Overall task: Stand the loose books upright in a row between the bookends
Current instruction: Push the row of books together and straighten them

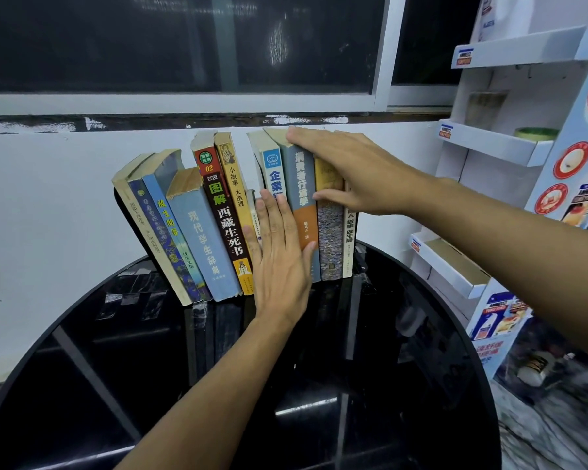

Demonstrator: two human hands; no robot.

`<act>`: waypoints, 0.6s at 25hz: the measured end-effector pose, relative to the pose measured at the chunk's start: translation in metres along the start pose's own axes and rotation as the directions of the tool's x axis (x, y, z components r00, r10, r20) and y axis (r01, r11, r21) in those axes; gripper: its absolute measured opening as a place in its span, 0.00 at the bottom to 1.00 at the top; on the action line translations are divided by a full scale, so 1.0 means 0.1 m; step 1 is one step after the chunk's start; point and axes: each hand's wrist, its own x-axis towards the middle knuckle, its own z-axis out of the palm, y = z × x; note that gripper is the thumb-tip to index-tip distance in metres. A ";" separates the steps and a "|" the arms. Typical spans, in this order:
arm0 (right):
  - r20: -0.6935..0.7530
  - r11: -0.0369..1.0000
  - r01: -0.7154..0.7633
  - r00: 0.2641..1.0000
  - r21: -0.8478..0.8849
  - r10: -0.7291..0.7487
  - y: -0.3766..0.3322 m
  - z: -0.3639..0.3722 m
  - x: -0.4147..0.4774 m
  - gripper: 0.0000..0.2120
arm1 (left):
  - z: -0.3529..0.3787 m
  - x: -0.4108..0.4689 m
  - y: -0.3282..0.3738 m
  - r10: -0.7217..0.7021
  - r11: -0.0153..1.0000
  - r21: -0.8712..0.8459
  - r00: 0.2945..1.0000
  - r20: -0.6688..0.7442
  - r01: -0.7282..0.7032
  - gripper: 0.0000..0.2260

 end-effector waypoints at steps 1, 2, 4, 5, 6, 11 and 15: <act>0.024 1.000 -0.008 1.000 0.021 0.008 0.05 -0.02 -0.02 0.43 | -0.01 -0.01 0.02 0.007 1.000 -0.017 1.000 -0.001 -0.007 0.37; 0.048 0.999 -0.023 0.999 0.046 0.020 0.11 -0.04 -0.03 0.44 | -0.02 -0.01 0.04 0.022 0.999 -0.029 1.000 -0.002 -0.022 0.38; 0.089 0.994 -0.044 0.995 0.095 0.036 0.18 -0.05 -0.06 0.44 | -0.02 0.01 0.13 0.053 0.997 -0.051 0.999 0.007 -0.053 0.40; 0.099 0.992 -0.049 0.994 0.119 0.038 0.19 -0.05 -0.06 0.43 | 0.00 0.03 0.18 0.057 0.997 -0.053 0.998 0.014 -0.056 0.40; 0.101 0.989 -0.054 0.994 0.138 0.041 0.20 -0.04 -0.06 0.43 | 0.02 0.05 0.21 0.051 0.998 -0.046 0.998 0.021 -0.050 0.41; 0.075 0.984 -0.071 0.995 0.161 0.059 0.21 0.01 -0.06 0.43 | 0.15 0.11 0.20 0.028 1.000 0.006 0.999 0.021 -0.028 0.41; 0.026 0.983 -0.068 0.998 0.172 0.065 0.21 0.03 -0.07 0.42 | 0.19 0.12 0.17 0.040 0.999 0.031 0.999 0.011 -0.040 0.40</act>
